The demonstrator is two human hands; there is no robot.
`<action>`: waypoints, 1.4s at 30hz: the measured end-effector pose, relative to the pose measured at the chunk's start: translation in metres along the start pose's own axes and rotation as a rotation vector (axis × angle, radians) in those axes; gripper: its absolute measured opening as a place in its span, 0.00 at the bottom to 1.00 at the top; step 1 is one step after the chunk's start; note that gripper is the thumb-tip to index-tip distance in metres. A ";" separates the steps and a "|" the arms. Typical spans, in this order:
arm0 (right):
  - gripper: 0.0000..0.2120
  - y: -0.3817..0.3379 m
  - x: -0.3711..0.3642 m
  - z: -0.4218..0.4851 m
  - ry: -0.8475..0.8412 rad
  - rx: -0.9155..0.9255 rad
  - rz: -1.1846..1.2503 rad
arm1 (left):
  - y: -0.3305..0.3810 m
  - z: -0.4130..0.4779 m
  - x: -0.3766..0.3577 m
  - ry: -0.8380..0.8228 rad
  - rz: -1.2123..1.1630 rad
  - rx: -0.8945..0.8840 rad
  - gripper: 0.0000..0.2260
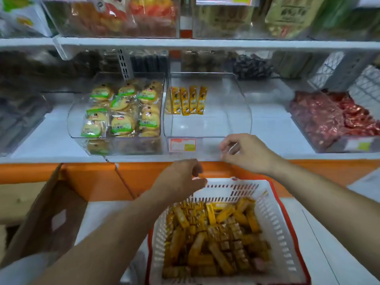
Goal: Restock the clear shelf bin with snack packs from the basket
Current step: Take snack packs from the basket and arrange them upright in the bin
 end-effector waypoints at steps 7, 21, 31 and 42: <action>0.04 0.129 -0.107 -0.053 -0.347 -0.344 -0.068 | -0.060 0.010 -0.131 -0.191 0.036 0.334 0.11; 0.17 0.222 -0.275 -0.052 -0.182 -0.466 -0.189 | -0.153 0.041 -0.246 0.196 -0.113 0.754 0.28; 0.16 0.237 -0.266 -0.054 -0.228 -0.337 -0.124 | -0.164 0.031 -0.246 -0.011 -0.159 0.556 0.29; 0.15 0.222 -0.275 -0.041 -0.107 -0.475 -0.034 | -0.170 0.034 -0.255 -0.137 -0.037 0.463 0.34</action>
Point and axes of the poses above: each hand's wrist, its own z-axis towards the middle knuckle, its own x-axis out of the back of the hand, y = z × x, the point moved 1 cm from there along z, towards the middle knuckle, and after that the axes turned 6 degrees about x, right-handed, at the moved point
